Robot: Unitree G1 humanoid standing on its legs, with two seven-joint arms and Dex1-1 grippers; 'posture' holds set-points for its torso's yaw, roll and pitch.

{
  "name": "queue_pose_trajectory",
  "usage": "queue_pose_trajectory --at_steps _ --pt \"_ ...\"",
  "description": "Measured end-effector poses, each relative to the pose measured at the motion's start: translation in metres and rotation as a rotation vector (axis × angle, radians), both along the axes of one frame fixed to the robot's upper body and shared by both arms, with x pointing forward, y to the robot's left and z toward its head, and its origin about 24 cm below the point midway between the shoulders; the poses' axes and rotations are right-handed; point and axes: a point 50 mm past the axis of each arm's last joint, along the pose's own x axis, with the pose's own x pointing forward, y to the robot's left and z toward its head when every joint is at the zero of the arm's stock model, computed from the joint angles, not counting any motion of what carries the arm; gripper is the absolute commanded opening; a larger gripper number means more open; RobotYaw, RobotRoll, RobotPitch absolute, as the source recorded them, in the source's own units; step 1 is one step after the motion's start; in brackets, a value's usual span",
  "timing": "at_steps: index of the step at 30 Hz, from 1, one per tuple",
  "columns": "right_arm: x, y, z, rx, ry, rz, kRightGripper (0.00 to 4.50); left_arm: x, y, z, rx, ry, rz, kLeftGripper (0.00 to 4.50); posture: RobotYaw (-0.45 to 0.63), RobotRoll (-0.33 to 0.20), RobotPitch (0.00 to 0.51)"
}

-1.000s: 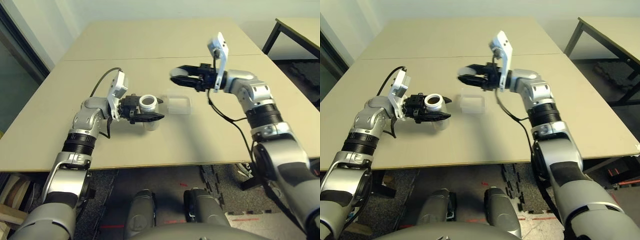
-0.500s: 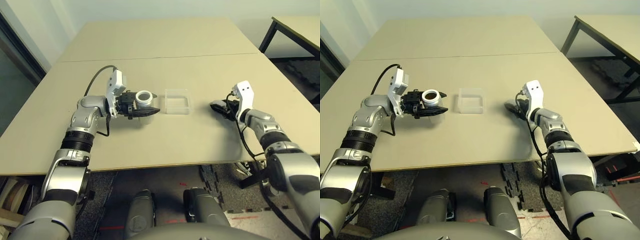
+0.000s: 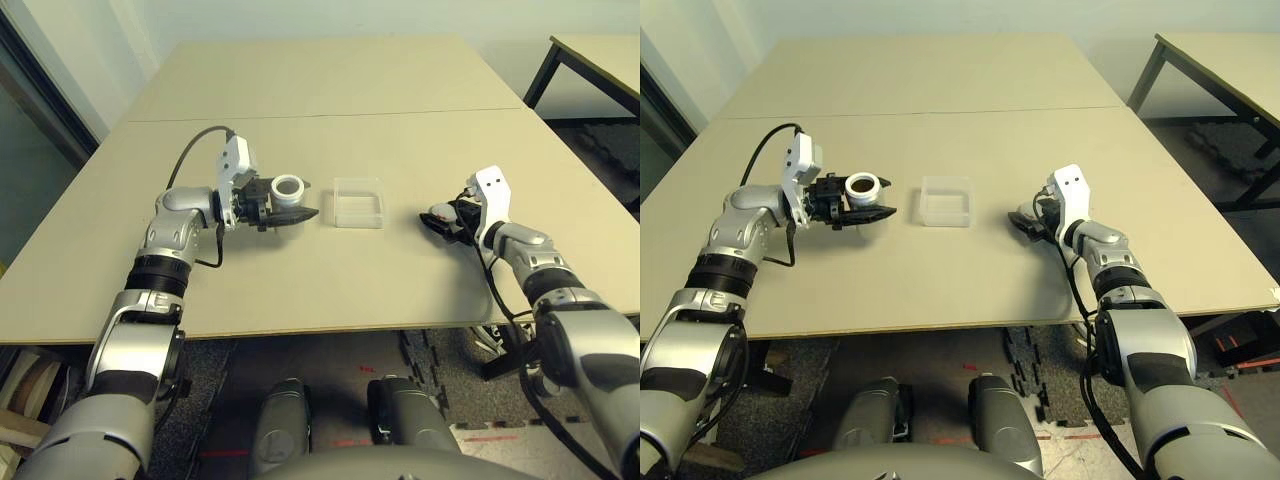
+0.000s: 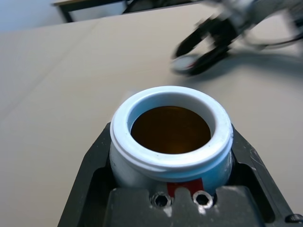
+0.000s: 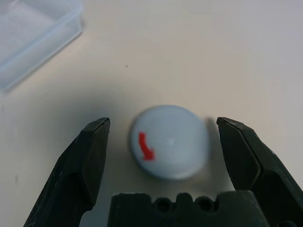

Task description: Pour the medicine from the bottle into the box.

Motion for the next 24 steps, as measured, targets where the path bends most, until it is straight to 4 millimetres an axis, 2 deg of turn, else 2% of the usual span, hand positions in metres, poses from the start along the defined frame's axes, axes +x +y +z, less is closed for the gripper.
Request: queue_pose_trajectory --at_steps 5,11,17,24 --pt "0.005 -0.001 0.031 -0.016 -0.054 0.106 4.50 0.012 -0.004 0.006 0.092 -0.088 0.086 2.78 -0.08 0.000 0.045" --pt "0.004 0.021 0.060 0.071 -0.096 0.273 4.50 0.027 -0.026 0.007 0.332 -0.280 0.151 2.78 -0.09 0.000 0.046" --pt "-0.008 0.044 0.069 0.163 -0.086 0.387 4.50 0.039 -0.049 0.015 0.498 -0.496 0.188 2.78 -0.10 0.000 0.042" --pt "-0.013 0.051 0.073 0.194 -0.087 0.397 4.50 0.044 -0.074 0.022 0.690 -0.696 0.129 2.78 -0.10 0.000 0.038"
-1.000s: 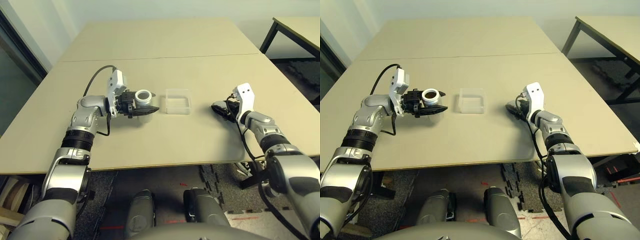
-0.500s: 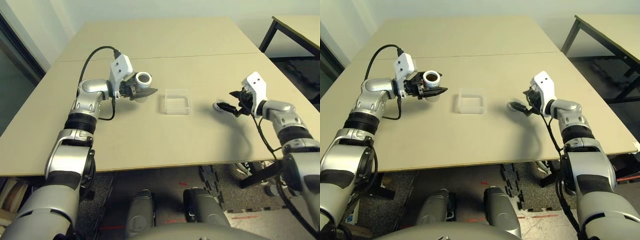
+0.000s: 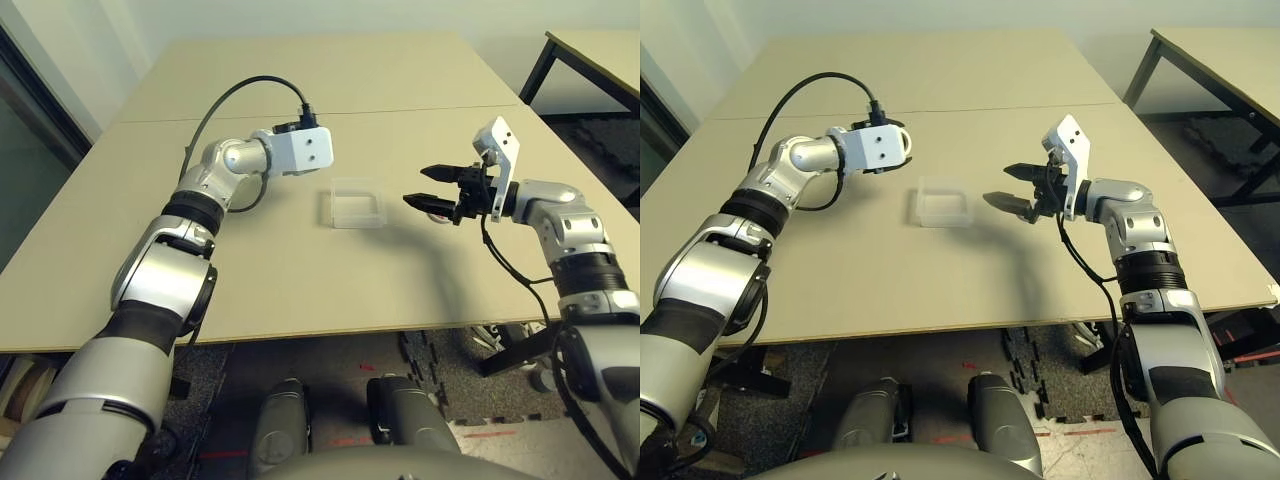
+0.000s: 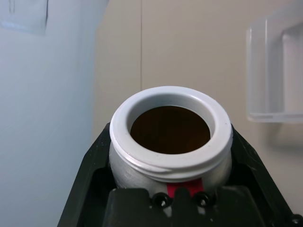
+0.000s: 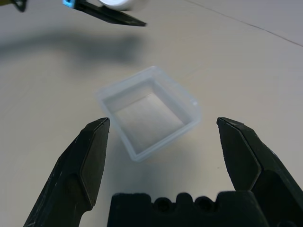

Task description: Pour the medicine from the bottle into the box.

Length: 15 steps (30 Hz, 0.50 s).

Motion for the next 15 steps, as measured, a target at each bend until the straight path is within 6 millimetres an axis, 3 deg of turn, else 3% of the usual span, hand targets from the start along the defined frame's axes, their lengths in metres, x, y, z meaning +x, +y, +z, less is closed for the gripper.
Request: queue_pose_trajectory --at_steps 9,15 --pt "-0.007 0.001 0.000 0.021 0.016 0.023 4.50 0.002 -0.039 -0.004 0.472 -0.295 -0.154 2.78 -0.10 0.000 0.035" --pt "-0.009 0.000 -0.005 0.042 0.034 0.015 4.50 0.000 -0.051 -0.027 0.723 -0.321 -0.214 2.78 -0.11 0.000 0.025"
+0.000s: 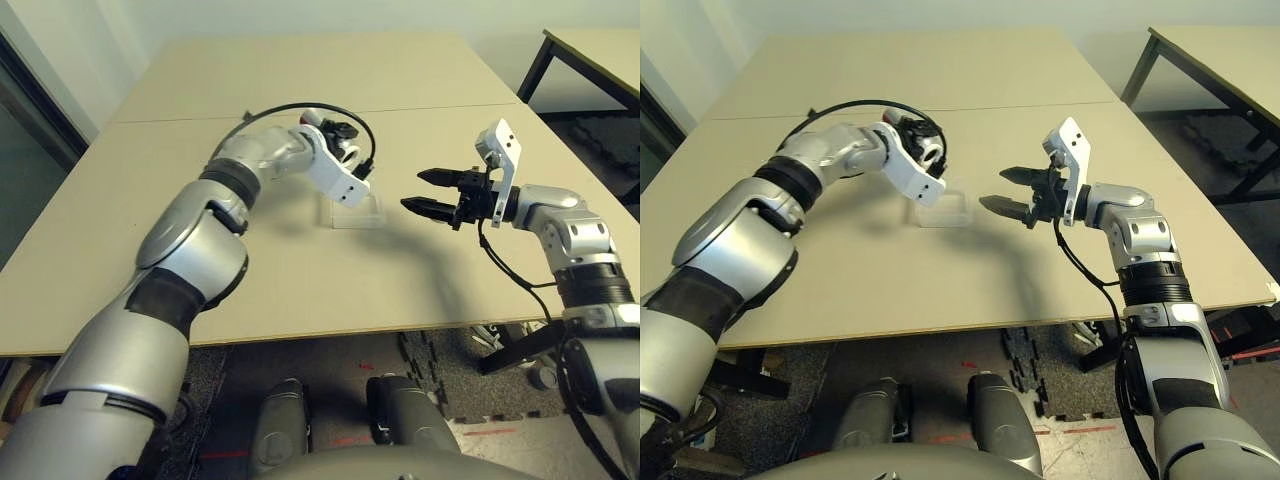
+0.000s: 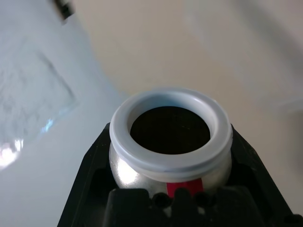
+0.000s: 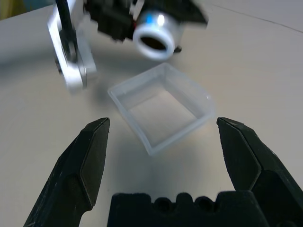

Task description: Pour the medicine from the bottle into the box.

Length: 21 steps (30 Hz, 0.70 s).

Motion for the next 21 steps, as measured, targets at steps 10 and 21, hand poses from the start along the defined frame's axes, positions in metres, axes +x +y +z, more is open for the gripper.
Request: queue_pose_trajectory --at_steps 10,21 --pt "-0.005 0.005 0.000 0.061 -0.026 -0.020 4.50 0.004 -0.003 0.011 0.143 -0.061 0.003 2.78 -0.12 0.000 0.025" --pt "-0.006 0.004 -0.001 0.065 -0.012 -0.024 4.50 0.004 -0.001 0.016 -0.008 0.049 0.088 2.78 -0.10 0.000 0.024"
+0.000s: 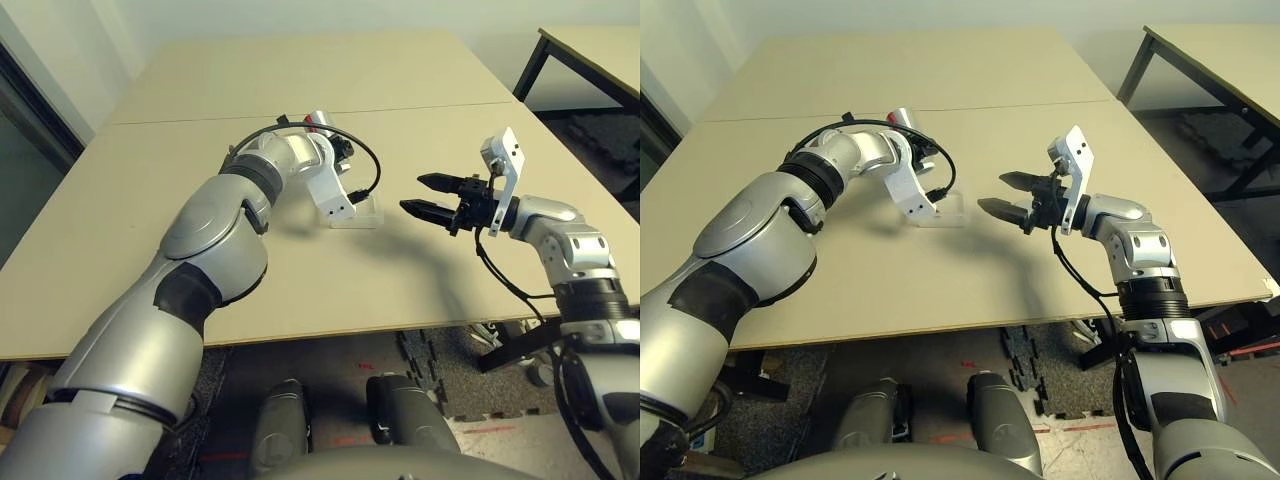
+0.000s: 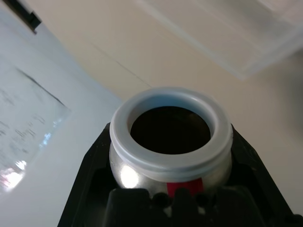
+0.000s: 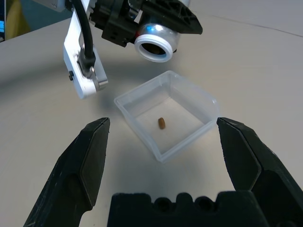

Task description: Pour the medicine from the bottle into the box.

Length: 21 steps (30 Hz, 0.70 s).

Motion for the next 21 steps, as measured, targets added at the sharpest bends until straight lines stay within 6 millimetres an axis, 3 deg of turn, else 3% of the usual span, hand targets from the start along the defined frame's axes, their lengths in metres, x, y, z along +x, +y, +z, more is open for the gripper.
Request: queue_pose_trajectory --at_steps 8,13,17,21 --pt "0.001 -0.002 -0.001 -0.003 0.003 -0.007 4.50 -0.001 0.016 0.000 -0.776 0.485 0.272 2.78 -0.09 0.000 0.035" --pt "0.002 -0.005 -0.003 -0.004 0.011 -0.017 4.50 0.006 0.048 0.013 -1.232 0.593 0.376 2.78 -0.08 0.000 0.043" --pt "0.004 -0.005 0.000 -0.008 0.002 -0.018 4.50 0.004 0.078 -0.001 -1.440 0.614 0.444 2.78 -0.07 0.000 0.045" --pt "0.005 -0.003 0.005 -0.008 -0.012 -0.011 4.50 -0.001 0.096 -0.020 -1.564 0.621 0.494 2.78 -0.06 0.000 0.050"
